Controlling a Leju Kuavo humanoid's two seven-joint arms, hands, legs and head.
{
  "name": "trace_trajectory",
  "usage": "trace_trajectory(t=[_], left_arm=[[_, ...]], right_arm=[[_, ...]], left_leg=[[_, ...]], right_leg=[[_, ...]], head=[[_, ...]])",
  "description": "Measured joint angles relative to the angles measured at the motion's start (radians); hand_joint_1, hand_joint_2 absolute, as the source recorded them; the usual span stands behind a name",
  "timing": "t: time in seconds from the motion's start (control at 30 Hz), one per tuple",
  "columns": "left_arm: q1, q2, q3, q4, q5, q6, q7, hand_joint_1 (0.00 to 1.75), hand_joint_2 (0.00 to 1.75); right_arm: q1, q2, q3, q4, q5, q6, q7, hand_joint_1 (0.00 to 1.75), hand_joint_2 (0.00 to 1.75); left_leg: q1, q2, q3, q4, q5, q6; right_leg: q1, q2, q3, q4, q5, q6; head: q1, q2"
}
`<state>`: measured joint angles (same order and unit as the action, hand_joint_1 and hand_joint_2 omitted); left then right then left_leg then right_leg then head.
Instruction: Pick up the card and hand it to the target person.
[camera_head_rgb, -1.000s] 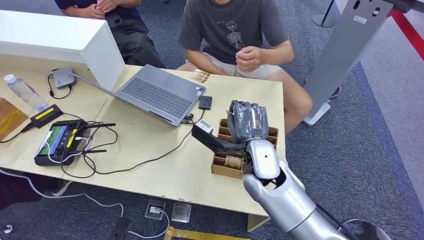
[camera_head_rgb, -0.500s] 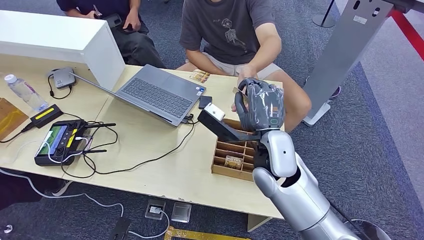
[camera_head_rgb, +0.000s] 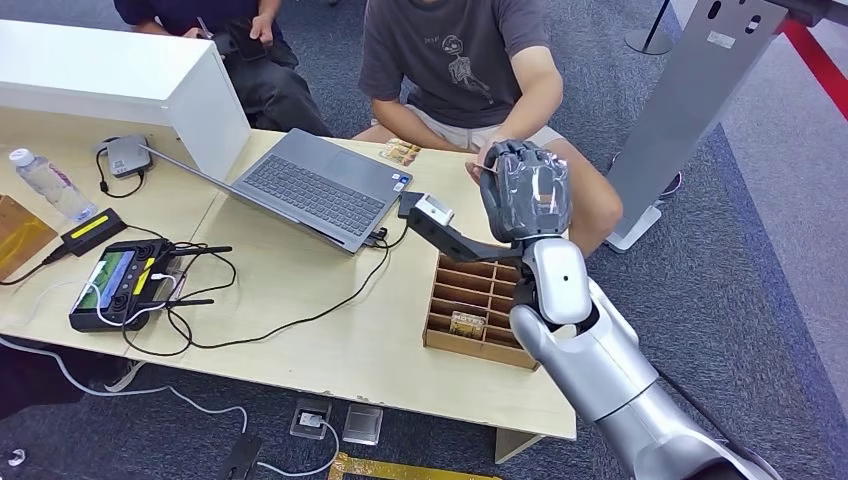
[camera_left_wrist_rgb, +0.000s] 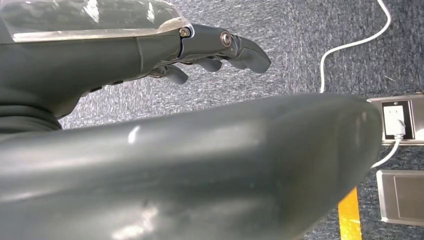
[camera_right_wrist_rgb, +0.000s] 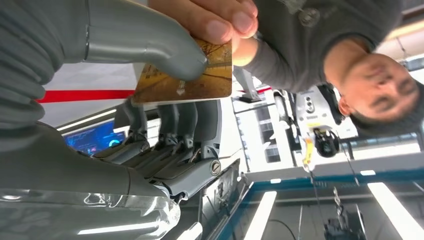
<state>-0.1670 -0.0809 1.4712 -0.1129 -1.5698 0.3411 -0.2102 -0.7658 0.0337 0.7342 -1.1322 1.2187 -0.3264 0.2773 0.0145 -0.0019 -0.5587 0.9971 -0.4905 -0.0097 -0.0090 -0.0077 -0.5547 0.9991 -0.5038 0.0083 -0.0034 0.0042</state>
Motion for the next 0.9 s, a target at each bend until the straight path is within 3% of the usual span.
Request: trace_trajectory(t=[0.2,0.43,0.67,0.9], left_arm=[[0.0,0.0,0.0,0.0,0.0,-0.003,-0.003,0.0,0.0],[0.0,0.0,0.0,0.0,0.0,-0.003,-0.005,0.0,0.0],[0.001,0.0,0.0,0.0,0.002,-0.002,0.001,0.0,0.0],[0.003,0.0,0.0,0.0,0.019,0.006,0.008,0.0,0.0]], right_arm=[[-0.008,0.016,0.004,0.083,-0.004,-0.016,-0.014,0.0,1.75],[-0.007,0.028,0.0,0.122,-0.074,-0.114,-0.055,0.0,1.75],[0.026,0.031,-0.031,0.094,-0.374,-0.191,-0.172,0.0,1.75],[0.092,0.014,-0.06,-0.032,-0.673,-0.162,-0.205,0.0,1.75]], left_leg=[[0.0,0.0,0.0,0.0,0.0,0.0],[0.0,0.0,0.0,0.0,0.0,0.0],[0.0,0.0,0.0,0.0,0.0,0.0],[0.0,0.0,0.0,0.0,0.0,0.0]], right_leg=[[0.0,0.0,0.0,0.0,0.0,0.0],[0.0,0.0,-0.001,0.0,0.0,0.0],[0.0,0.0,-0.001,0.0,0.0,0.0],[0.0,0.0,-0.001,0.0,0.0,0.0]], head=[[0.0,0.0],[0.0,0.0],[0.0,0.0],[-0.001,0.0]])
